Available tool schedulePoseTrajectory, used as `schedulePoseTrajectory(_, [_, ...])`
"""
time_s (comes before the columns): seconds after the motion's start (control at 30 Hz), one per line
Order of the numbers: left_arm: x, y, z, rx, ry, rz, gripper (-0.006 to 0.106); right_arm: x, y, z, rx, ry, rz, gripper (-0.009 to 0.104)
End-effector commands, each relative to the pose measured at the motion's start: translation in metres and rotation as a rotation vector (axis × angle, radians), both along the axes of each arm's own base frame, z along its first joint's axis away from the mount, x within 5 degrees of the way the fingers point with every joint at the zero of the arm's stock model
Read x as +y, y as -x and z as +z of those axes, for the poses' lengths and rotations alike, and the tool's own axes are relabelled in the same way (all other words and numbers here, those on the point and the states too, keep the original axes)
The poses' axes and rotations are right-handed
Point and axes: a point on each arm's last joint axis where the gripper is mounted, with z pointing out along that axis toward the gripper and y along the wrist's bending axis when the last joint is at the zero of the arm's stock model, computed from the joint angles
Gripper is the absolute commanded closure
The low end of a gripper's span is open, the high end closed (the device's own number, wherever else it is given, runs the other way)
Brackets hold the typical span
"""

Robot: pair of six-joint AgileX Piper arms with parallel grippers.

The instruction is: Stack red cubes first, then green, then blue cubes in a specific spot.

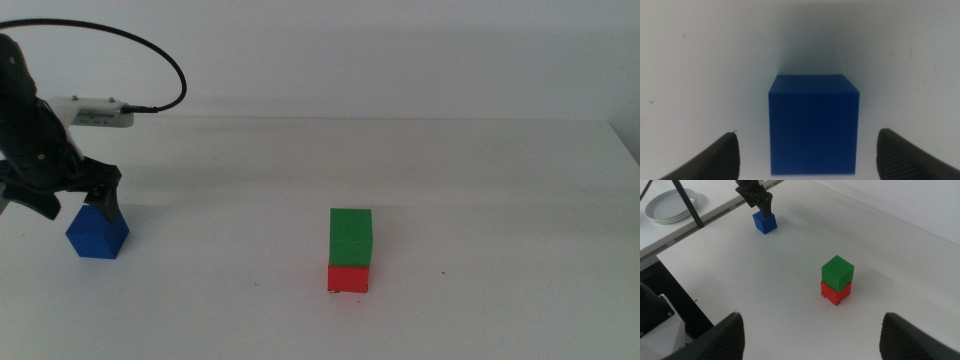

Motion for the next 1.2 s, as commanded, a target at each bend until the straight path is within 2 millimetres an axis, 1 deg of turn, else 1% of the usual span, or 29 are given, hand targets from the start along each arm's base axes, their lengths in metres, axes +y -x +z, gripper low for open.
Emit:
schedulePoseTrajectory(0.0, [0.0, -0.005, -0.005, -0.017, 0.014, 0.007, 0.007, 0.0, -0.001, 0.0, -0.014, 0.003, 0.0, 0.013])
schedulePoseTrajectory(0.17, [-0.001, -0.009, -0.021, 0.017, 0.032, 0.009, 0.007, 0.0, -0.001, 0.0, -0.014, 0.003, 0.0, 0.013])
schedulePoseTrajectory(0.27, [-0.001, -0.01, -0.029, 0.042, 0.04, 0.009, 0.01, 0.0, -0.001, 0.0, -0.014, 0.003, 0.0, 0.013])
schedulePoseTrajectory(0.37, [-0.001, -0.009, -0.031, 0.06, 0.042, 0.001, 0.019, 0.0, -0.001, 0.0, -0.014, 0.003, 0.0, 0.013])
schedulePoseTrajectory(0.47, [-0.001, -0.007, -0.031, 0.081, 0.045, 0.013, 0.039, 0.0, -0.001, 0.0, -0.014, 0.003, 0.0, 0.013])
schedulePoseTrajectory(0.53, [-0.002, -0.005, -0.027, 0.089, 0.051, 0.062, 0.058, 0.0, -0.001, 0.0, -0.014, 0.003, 0.0, 0.013])
schedulePoseTrajectory(0.57, [-0.002, -0.004, -0.025, 0.091, 0.055, 0.079, 0.066, 0.0, -0.001, 0.0, -0.014, 0.003, 0.0, 0.013])
schedulePoseTrajectory(0.63, [-0.005, 0.001, -0.01, 0.083, 0.069, 0.098, 0.085, 0.0, -0.001, 0.0, -0.014, 0.003, 0.0, 0.013])
schedulePoseTrajectory(0.67, [-0.006, 0.003, -0.002, 0.074, 0.076, 0.105, 0.092, 0.0, -0.001, 0.0, -0.014, 0.003, 0.0, 0.013])
schedulePoseTrajectory(0.7, [-0.01, 0.007, 0.009, 0.06, 0.079, 0.111, 0.101, 0.0, -0.001, 0.0, -0.014, 0.003, 0.0, 0.013])
schedulePoseTrajectory(0.77, [-0.02, 0.016, 0.034, 0.02, 0.067, 0.122, 0.102, 0.0, -0.001, 0.0, -0.014, 0.003, 0.0, 0.013])
schedulePoseTrajectory(0.83, [-0.036, 0.027, 0.058, -0.023, 0.045, 0.127, 0.102, 0.0, -0.001, 0.0, -0.014, 0.003, 0.0, 0.013])
schedulePoseTrajectory(0.87, [-0.045, 0.031, 0.067, -0.038, 0.04, 0.133, 0.102, 0.0, -0.001, 0.0, -0.014, 0.003, 0.0, 0.013])
schedulePoseTrajectory(0.93, [-0.07, 0.039, 0.086, -0.064, 0.032, 0.108, 0.102, 0.0, -0.001, 0.0, -0.014, 0.003, 0.0, 0.013])
schedulePoseTrajectory(1.0, [-0.1, 0.04, 0.1, -0.108, 0.05, 0.068, 0.102, 0.0, -0.001, 0.0, -0.014, 0.003, 0.0, 0.013])
schedulePoseTrajectory(1.07, [-0.136, 0.045, 0.11, -0.131, 0.079, 0.04, 0.102, 0.0, -0.001, 0.0, -0.014, 0.003, 0.0, 0.013])
schedulePoseTrajectory(1.17, [-0.186, 0.061, 0.115, -0.138, 0.096, 0.124, 0.102, 0.0, -0.001, 0.0, -0.014, 0.003, 0.0, 0.013])
